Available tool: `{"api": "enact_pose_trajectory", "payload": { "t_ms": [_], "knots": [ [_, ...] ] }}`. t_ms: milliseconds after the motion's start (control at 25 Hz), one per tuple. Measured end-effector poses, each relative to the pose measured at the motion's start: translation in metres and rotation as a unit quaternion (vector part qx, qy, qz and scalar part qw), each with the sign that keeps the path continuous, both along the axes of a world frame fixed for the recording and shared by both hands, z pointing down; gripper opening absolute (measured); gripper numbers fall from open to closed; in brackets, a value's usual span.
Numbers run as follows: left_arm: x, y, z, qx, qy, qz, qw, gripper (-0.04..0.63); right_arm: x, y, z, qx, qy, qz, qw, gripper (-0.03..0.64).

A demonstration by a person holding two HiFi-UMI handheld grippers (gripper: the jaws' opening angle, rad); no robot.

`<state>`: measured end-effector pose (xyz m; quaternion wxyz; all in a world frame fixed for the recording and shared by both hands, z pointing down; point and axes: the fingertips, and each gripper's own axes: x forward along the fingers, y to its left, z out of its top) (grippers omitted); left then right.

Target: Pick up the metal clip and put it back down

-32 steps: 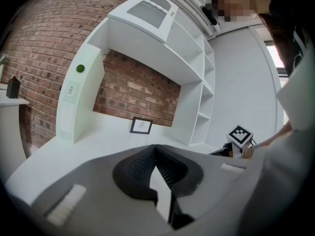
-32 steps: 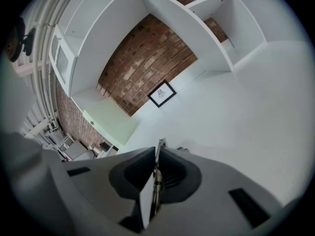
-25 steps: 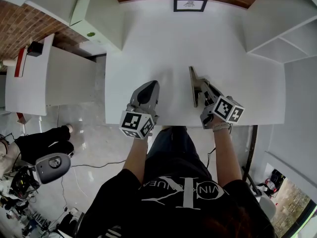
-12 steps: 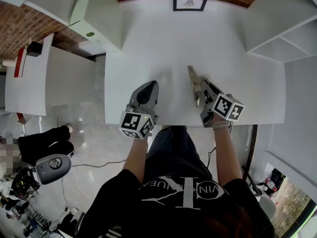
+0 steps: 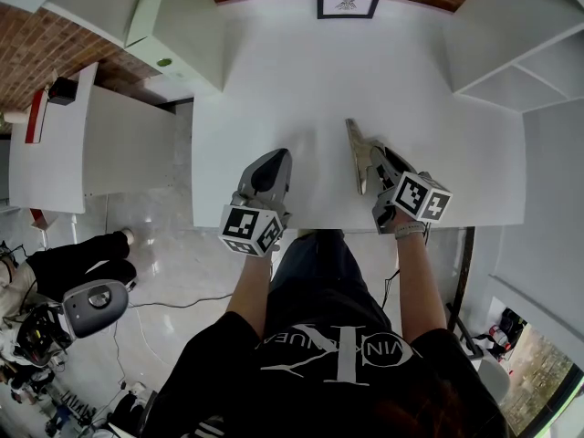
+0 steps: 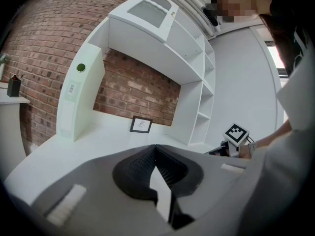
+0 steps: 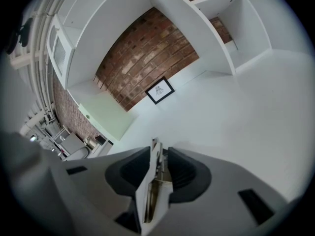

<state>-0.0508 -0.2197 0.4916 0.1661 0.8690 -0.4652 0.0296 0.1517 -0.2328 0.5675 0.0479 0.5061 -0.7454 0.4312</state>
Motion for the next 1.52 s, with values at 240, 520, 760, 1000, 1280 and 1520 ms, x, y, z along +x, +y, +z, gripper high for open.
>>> {"api": "enact_pose_trajectory", "payload": {
  "t_ms": [240, 520, 760, 1000, 1280, 1520],
  "knots": [
    [0.004, 0.002, 0.002, -0.004, 0.002, 0.006, 1.0, 0.011, 0.008, 0.001, -0.008, 0.014, 0.008, 0.006, 1.0, 0.101],
    [0.007, 0.003, -0.002, 0.0, 0.002, 0.011, 0.9999, 0.011, 0.014, 0.002, -0.014, 0.024, 0.0, 0.015, 1.0, 0.117],
    [0.01, 0.003, -0.009, 0.005, 0.002, 0.014, 0.9999, 0.011, 0.02, 0.003, -0.024, 0.034, 0.007, 0.021, 0.999, 0.117],
    [0.012, 0.004, -0.013, 0.01, 0.004, 0.02, 0.9998, 0.011, 0.02, 0.005, -0.037, 0.056, 0.013, 0.019, 0.998, 0.094],
    [0.012, 0.004, -0.017, 0.014, 0.005, 0.023, 0.9996, 0.011, 0.019, 0.008, -0.047, 0.071, 0.028, 0.011, 0.997, 0.042],
    [0.011, 0.001, -0.023, 0.02, 0.007, 0.025, 0.9995, 0.011, 0.019, 0.006, -0.059, 0.088, 0.049, 0.006, 0.995, 0.023]
  ]
}}
